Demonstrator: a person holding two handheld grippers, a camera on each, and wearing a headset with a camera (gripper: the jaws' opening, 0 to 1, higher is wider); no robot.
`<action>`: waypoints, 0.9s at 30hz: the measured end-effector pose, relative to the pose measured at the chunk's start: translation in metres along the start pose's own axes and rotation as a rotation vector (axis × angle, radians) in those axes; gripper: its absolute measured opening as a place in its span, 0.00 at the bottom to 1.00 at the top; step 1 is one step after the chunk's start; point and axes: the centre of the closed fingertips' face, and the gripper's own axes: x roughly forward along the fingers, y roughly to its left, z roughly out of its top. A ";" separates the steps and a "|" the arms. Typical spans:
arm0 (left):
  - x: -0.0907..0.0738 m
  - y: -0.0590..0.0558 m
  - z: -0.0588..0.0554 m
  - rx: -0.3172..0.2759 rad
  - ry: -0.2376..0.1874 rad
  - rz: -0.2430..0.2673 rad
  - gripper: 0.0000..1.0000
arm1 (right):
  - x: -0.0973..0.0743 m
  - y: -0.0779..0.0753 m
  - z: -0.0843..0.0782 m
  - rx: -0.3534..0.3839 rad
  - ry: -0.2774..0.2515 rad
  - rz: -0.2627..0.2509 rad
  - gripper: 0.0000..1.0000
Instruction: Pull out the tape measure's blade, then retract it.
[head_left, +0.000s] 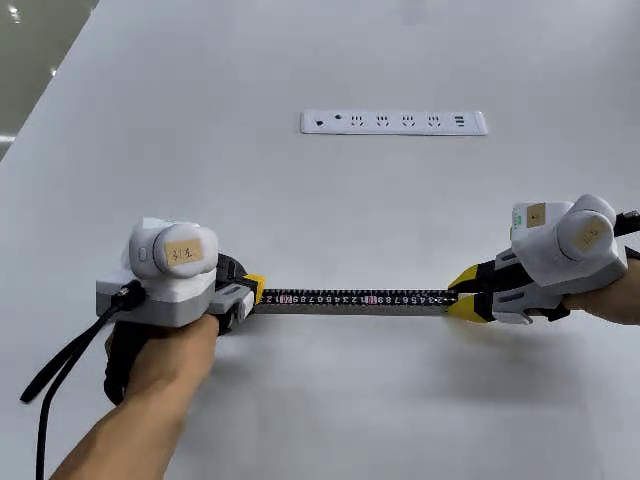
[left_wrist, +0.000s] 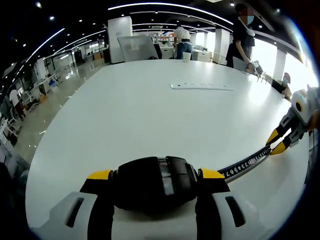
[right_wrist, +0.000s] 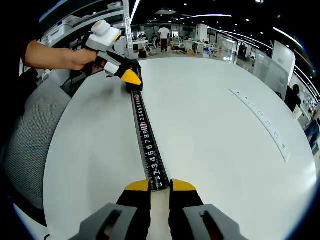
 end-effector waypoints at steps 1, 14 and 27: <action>0.000 0.000 0.000 0.001 0.000 -0.001 0.61 | 0.000 0.000 0.000 0.000 0.001 0.000 0.09; 0.000 0.001 0.000 -0.006 0.000 -0.018 0.61 | 0.000 0.001 -0.001 -0.005 0.010 -0.001 0.09; -0.001 0.001 0.000 -0.014 0.002 -0.025 0.62 | 0.006 0.005 0.005 -0.011 0.006 0.011 0.09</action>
